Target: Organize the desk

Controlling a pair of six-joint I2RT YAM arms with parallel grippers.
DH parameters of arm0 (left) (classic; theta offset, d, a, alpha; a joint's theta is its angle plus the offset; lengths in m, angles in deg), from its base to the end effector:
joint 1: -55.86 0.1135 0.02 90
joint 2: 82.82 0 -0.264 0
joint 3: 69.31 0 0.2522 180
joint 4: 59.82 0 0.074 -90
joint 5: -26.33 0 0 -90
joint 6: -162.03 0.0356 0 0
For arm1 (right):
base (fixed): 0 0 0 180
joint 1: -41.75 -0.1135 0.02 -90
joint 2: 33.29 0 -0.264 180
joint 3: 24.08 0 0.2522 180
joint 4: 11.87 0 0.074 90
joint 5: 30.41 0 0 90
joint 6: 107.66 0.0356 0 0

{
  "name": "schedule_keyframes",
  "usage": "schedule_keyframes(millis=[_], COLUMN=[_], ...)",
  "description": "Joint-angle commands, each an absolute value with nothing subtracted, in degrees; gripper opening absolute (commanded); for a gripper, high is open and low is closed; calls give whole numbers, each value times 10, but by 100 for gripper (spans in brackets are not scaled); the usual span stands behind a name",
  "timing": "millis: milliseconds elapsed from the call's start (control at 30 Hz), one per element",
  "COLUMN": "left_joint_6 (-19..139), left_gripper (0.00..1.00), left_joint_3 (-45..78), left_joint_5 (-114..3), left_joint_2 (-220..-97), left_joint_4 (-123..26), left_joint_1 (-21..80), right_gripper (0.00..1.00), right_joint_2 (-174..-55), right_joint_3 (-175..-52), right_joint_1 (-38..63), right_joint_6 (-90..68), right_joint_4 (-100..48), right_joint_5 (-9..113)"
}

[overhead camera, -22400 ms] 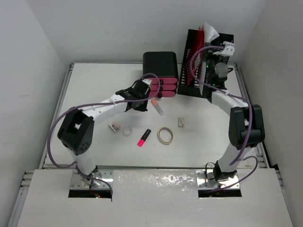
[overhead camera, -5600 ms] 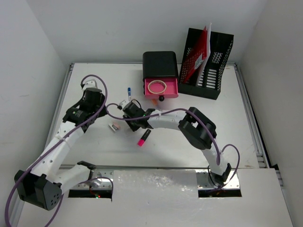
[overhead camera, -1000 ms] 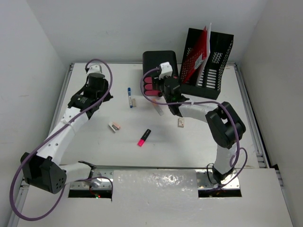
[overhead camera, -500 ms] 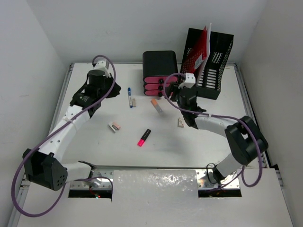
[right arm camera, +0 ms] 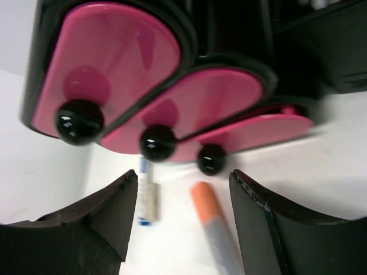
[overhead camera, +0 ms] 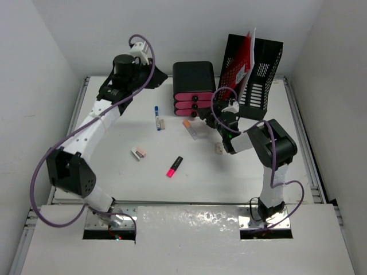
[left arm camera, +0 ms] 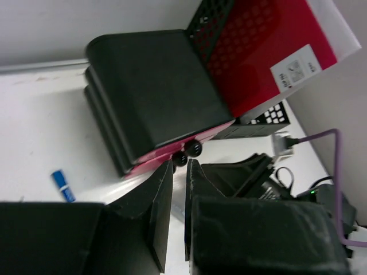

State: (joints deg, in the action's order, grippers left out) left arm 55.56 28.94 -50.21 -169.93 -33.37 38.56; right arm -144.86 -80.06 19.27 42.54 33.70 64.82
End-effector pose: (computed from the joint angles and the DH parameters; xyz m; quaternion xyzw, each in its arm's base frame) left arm 0.3402 -0.1146 0.3972 0.0768 0.7890 -0.2641 0.5494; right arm 0.3407 0.1375 0.1319 0.2752 0.7148 0.3978 0.5051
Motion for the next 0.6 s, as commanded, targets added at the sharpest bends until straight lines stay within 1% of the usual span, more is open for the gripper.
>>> schedule_keyframes(millis=[0,133,267,567], left_joint_6=[555,555,545,532], left_gripper=[9,10,10,10], left_joint_3=[334,377,394,373], left_joint_5=[-437,-427,-405,-395], left_joint_2=[-1737,-1785,-1813,-1818], left_joint_4=[-380,-389,-403,-415], left_joint_1=[379,379,379,379], right_gripper=[63,62,61,57], right_joint_2=[-1483,-1525,-1541,-1569], right_joint_3=[-833,-860,-879,-920], right_joint_1=[192,192,192,192], right_joint_6=[515,528,524,529], right_joint_4=[465,479,481,476], right_joint_5=[614,609,608,604])
